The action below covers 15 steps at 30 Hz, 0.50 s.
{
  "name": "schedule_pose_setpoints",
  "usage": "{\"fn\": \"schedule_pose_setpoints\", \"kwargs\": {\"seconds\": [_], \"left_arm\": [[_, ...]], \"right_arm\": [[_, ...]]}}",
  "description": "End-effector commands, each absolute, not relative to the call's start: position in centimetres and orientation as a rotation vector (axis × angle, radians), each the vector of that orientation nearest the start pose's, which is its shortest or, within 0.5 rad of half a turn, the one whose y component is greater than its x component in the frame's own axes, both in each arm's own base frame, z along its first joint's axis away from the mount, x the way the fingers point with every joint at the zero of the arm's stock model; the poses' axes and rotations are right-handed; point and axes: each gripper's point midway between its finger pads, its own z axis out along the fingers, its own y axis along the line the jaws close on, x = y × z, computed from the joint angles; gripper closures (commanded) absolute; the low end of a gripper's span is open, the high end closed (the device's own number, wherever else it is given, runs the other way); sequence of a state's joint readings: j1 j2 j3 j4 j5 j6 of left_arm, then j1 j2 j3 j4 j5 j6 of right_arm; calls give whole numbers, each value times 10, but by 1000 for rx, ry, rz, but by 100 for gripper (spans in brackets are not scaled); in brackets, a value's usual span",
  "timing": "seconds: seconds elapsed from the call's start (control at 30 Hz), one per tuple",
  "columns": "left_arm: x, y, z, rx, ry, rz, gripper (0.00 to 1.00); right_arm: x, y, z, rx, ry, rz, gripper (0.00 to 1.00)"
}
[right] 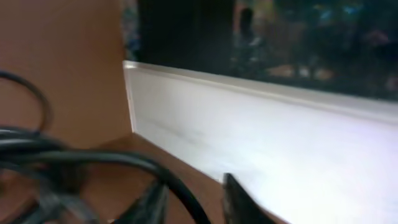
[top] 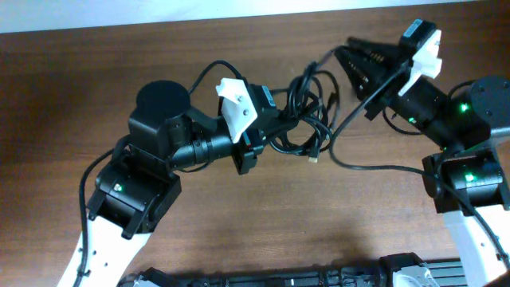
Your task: Untangle cables
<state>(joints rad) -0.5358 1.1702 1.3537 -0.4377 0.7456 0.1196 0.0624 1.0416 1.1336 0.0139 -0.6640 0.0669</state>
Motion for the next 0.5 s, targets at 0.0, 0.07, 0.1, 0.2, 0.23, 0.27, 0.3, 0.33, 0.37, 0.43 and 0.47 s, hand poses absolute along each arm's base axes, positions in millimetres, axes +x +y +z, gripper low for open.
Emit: {"fn": "schedule_pose_setpoints", "kwargs": {"seconds": [0.0, 0.07, 0.1, 0.2, 0.23, 0.27, 0.3, 0.33, 0.37, 0.43, 0.47], "left_arm": [[212, -272, 425, 1150, 1413, -982, 100], [212, -271, 425, 1173, 1388, -953, 100], [212, -271, 425, 1194, 1362, -927, 100], [226, -267, 422, 1178, 1364, -810, 100], [234, -265, 421, 1158, 1378, -761, 100], [240, -262, 420, 1134, 1398, -725, 100], [247, -259, 419, 1106, 1419, -683, 100], [252, -256, 419, 1087, 1434, -655, 100], [259, -252, 418, 1061, 1454, -617, 100], [266, -248, 417, 1032, 1473, -575, 100], [266, -248, 417, 1029, 1475, -571, 100]], "right_arm": [[338, 109, 441, -454, 1471, 502, 55], [338, 109, 430, -480, 1508, 479, 48], [336, 110, 426, -485, 1524, 488, 43], [327, 115, 418, -508, 1560, 531, 36], [324, 116, 417, -515, 1568, 541, 34], [321, 116, 416, -513, 1575, 544, 33], [319, 116, 415, -512, 1580, 545, 32], [314, 115, 415, -511, 1585, 547, 31], [311, 115, 417, -511, 1584, 547, 30], [303, 115, 419, -512, 1582, 546, 26], [296, 115, 421, -512, 1579, 546, 20]]}}
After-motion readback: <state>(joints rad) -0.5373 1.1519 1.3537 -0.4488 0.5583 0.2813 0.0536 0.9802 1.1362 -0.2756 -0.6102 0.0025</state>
